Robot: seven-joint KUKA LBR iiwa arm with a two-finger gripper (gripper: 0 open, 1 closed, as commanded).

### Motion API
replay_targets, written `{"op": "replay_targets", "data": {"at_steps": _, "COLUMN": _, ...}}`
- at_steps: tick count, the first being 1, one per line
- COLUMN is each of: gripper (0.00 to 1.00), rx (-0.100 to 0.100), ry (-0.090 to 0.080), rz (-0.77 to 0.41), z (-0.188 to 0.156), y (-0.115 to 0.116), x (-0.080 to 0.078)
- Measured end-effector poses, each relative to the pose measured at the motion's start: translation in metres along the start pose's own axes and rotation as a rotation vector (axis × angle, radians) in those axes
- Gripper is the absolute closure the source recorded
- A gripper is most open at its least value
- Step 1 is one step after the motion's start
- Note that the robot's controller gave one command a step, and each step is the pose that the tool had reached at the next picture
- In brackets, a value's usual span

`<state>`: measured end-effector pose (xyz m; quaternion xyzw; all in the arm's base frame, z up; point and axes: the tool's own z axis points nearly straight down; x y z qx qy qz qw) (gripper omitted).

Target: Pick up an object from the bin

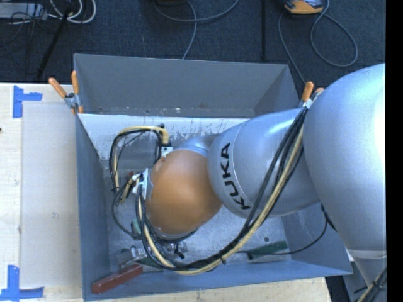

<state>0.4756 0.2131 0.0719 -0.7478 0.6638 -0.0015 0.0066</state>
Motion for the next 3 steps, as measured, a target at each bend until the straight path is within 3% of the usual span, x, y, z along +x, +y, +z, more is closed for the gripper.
{"op": "replay_targets", "data": {"at_steps": 1, "gripper": 1.00, "rx": -0.007, "ry": 0.002, "rz": 0.002, "z": 0.001, "y": 0.002, "x": 0.001}}
{"op": "replay_targets", "data": {"at_steps": 2, "gripper": 1.00, "rx": -0.008, "ry": 0.005, "rz": 0.045, "z": -0.046, "y": -0.020, "x": 0.008}}
{"op": "replay_targets", "data": {"at_steps": 3, "gripper": 1.00, "rx": -0.005, "ry": 0.002, "rz": 0.007, "z": -0.138, "y": -0.027, "x": -0.014}}
